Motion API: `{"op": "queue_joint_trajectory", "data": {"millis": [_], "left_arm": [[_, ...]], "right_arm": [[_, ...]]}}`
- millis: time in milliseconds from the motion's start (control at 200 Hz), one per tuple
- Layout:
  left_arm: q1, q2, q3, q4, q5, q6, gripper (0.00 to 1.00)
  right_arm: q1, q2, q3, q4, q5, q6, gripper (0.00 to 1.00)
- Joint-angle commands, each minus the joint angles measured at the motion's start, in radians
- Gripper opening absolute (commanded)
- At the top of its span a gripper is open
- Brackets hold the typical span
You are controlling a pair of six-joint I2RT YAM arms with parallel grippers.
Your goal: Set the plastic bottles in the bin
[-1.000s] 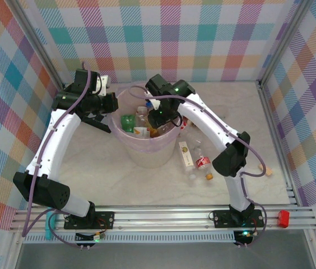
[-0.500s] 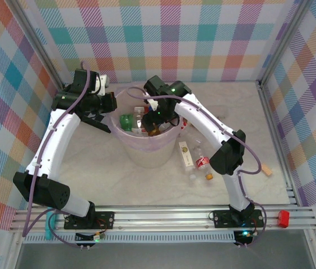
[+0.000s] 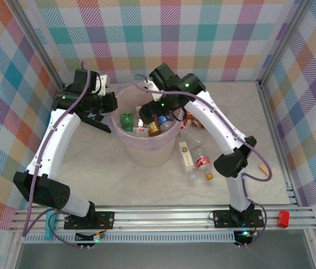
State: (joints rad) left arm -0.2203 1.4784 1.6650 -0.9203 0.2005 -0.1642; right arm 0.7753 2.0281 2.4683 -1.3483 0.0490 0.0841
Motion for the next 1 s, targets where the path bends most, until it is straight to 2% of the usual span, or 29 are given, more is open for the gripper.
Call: {"op": "queue_joint_trajectory", "data": {"millis": [0,185,350,635,995], "left_arm": [[-0.003,0.013,-0.016,0.000,0.045,-0.040,0.00],[-0.003,0.014,-0.017,0.000,0.043,-0.040,0.00],[-0.003,0.014,-0.021,0.003,0.043,-0.040,0.00],[-0.004,0.011,-0.031,0.010,0.046,-0.040,0.00],[-0.003,0.011,-0.037,0.008,0.041,-0.037,0.00]], "right_arm": [[0.000,-0.097,0.035,-0.010,-0.028,-0.017,0.99],[-0.019,-0.209,0.010,0.000,0.002,0.029,1.00],[-0.078,-0.322,-0.108,-0.010,-0.015,0.048,0.94],[-0.221,-0.575,-0.475,0.073,-0.093,0.110,0.88],[-0.337,-0.689,-0.930,0.099,-0.149,0.115,0.89]]}}
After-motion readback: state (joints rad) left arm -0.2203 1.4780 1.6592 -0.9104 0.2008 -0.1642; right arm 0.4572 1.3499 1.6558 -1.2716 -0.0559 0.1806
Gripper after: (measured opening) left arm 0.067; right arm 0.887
